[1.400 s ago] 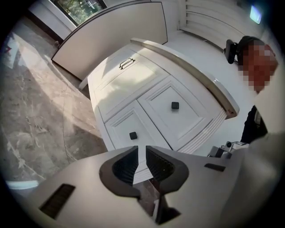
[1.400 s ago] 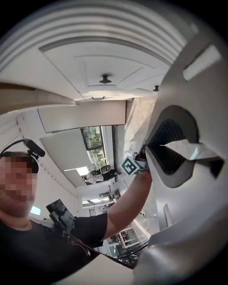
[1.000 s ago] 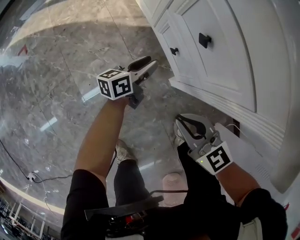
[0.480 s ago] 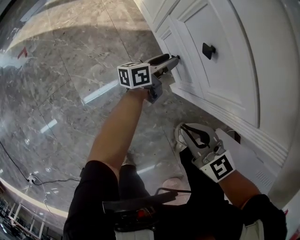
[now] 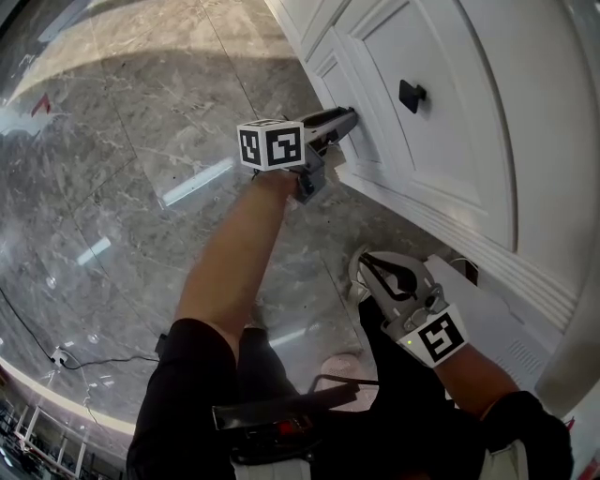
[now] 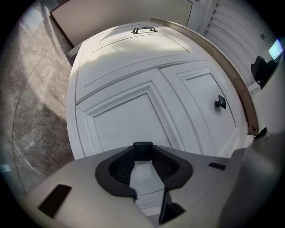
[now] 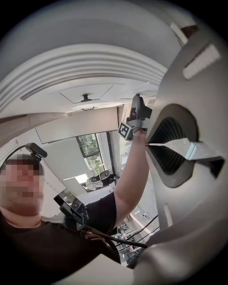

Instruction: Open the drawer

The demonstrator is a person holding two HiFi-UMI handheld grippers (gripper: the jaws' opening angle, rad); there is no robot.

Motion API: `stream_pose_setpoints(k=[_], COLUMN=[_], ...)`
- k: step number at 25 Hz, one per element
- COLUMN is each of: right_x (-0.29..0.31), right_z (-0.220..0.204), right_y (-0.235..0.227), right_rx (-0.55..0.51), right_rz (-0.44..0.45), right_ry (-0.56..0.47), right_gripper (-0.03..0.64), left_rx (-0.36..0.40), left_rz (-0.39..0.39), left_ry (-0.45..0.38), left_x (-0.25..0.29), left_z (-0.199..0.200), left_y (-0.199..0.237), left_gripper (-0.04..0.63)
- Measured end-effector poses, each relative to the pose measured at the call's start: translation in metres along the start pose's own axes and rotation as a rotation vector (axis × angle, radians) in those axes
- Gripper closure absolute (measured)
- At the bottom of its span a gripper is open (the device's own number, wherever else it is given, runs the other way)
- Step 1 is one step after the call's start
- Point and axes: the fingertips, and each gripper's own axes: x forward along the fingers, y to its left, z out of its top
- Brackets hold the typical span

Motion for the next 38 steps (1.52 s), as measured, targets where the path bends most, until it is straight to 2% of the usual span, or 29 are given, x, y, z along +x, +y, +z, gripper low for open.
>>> stream_pose_setpoints(k=[16,29,32,38], right_x=[0.021,0.036,0.040,0.051], right_z=[0.000,0.008,0.011,0.015], right_y=[0.027,0.035,0.038,0.046], right_rx=[0.033,0.019,0.009,-0.001], right_rz=[0.063,0.065,0.066,0.060], right_ry=[-0.004,-0.009,-0.009,-0.005], right_gripper=[0.615,0.615,0.615,0.615], left_rx=[-0.001,-0.006,0.012,-0.001], left_rz=[0.017,0.037,0.063,0.029], left_ry=[0.040,0.034,0.038,0.036], left_x=[-0.051,-0.089,-0.102,-0.117], left_z=[-0.003,-0.006,-0.005,-0.006], left_y=[0.001,0.003,0.009,0.006], left_gripper=[0.474,0.474,0.474,0.474])
